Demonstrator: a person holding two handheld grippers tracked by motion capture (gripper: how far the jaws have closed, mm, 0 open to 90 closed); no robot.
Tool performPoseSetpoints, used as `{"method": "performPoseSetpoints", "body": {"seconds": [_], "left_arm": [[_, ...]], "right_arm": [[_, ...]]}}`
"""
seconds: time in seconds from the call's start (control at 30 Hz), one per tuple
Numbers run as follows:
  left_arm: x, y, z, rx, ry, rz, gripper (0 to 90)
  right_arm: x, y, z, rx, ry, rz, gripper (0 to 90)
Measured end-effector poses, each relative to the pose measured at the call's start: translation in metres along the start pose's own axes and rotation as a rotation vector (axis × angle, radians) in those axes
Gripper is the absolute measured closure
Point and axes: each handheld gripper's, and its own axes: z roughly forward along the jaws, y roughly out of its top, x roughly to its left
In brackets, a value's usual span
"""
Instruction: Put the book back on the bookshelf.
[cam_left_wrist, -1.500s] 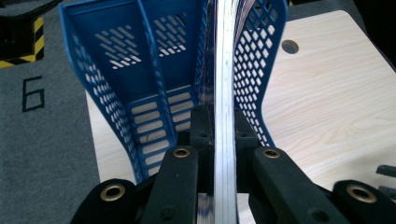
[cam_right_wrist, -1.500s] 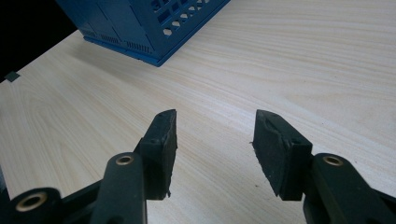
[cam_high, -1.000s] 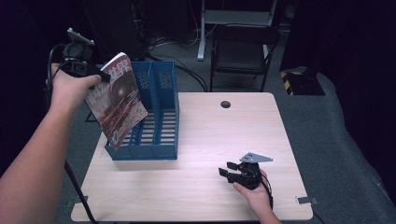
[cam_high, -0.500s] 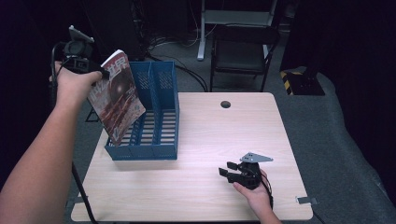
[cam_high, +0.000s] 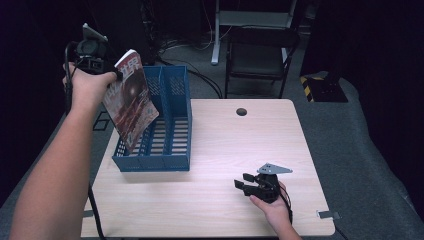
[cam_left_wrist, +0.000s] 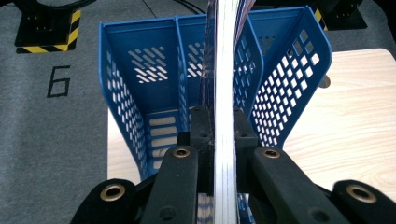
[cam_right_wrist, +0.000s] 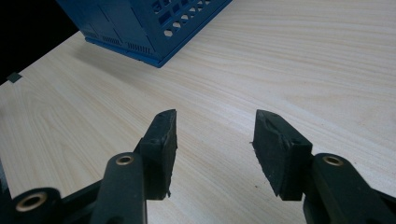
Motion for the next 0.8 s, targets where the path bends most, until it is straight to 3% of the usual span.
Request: {"method": "performPoseSetpoints", "body": {"seconds": [0.33, 0.47, 0.5, 0.8], "left_arm": [[-0.009, 0.002, 0.011, -0.009, 0.002, -0.011, 83.9], [-0.008, 0.002, 0.016, -0.018, -0.006, 0.001, 83.9], [-0.009, 0.001, 0.019, -0.023, -0.009, -0.017, 83.9], [-0.009, -0.003, 0.035, -0.011, -0.005, -0.015, 83.9]], "right_arm": [[-0.001, 0.000, 0.000, -0.007, 0.003, 0.001, 49.3], [-0.001, 0.000, 0.000, -0.008, 0.004, 0.001, 49.3], [-0.001, 0.000, 0.000, -0.006, 0.003, -0.003, 49.3], [-0.001, 0.000, 0.000, -0.001, 0.005, -0.003, 49.3]]}}
